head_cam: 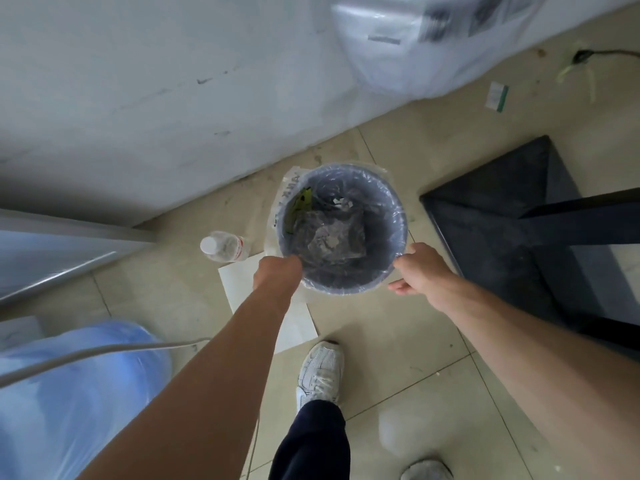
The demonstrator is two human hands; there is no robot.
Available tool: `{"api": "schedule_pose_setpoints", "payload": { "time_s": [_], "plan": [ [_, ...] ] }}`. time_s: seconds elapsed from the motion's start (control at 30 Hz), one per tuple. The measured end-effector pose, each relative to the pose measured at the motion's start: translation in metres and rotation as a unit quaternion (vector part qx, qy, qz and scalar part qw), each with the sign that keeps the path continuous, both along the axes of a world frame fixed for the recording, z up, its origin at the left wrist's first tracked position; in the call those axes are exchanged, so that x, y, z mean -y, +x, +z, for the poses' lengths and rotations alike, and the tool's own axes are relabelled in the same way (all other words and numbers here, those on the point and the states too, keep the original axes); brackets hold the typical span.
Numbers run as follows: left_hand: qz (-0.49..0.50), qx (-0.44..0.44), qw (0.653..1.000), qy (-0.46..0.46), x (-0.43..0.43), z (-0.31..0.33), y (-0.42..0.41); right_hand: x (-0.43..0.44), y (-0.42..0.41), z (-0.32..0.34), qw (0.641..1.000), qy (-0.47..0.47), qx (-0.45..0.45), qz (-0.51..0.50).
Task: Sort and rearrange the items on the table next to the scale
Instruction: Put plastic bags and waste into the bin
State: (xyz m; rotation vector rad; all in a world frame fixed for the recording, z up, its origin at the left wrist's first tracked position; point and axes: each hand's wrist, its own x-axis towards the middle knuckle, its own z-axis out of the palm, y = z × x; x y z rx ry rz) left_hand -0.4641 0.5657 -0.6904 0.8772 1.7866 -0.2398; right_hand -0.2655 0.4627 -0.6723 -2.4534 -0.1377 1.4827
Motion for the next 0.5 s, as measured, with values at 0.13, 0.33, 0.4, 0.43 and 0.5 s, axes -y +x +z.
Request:
{"api": "schedule_pose_setpoints", "payload": {
  "time_s": [0.13, 0.33, 0.4, 0.43, 0.5],
  "plan": [
    [-0.024, -0.064, 0.997, 0.038, -0.001, 0.021, 0.006, 0.001, 0.001, 0.026, 1.0, 0.004, 0.016, 0.027],
    [-0.067, -0.001, 0.988, 0.136, 0.011, 0.088, 0.021, 0.02, -0.007, 0.093, 0.998, 0.013, 0.018, 0.056],
    [-0.073, 0.021, 0.986, 0.15, 0.018, 0.126, 0.019, 0.031, -0.015, 0.129, 0.997, 0.012, 0.007, 0.072],
    [-0.074, 0.027, 0.985, 0.154, 0.022, 0.145, 0.018, 0.039, -0.018, 0.148, 0.997, 0.017, 0.005, 0.077],
    [-0.07, 0.033, 0.983, 0.164, 0.03, 0.182, 0.011, 0.055, -0.025, 0.19, 0.996, 0.028, 0.005, 0.087]
  ]
}}
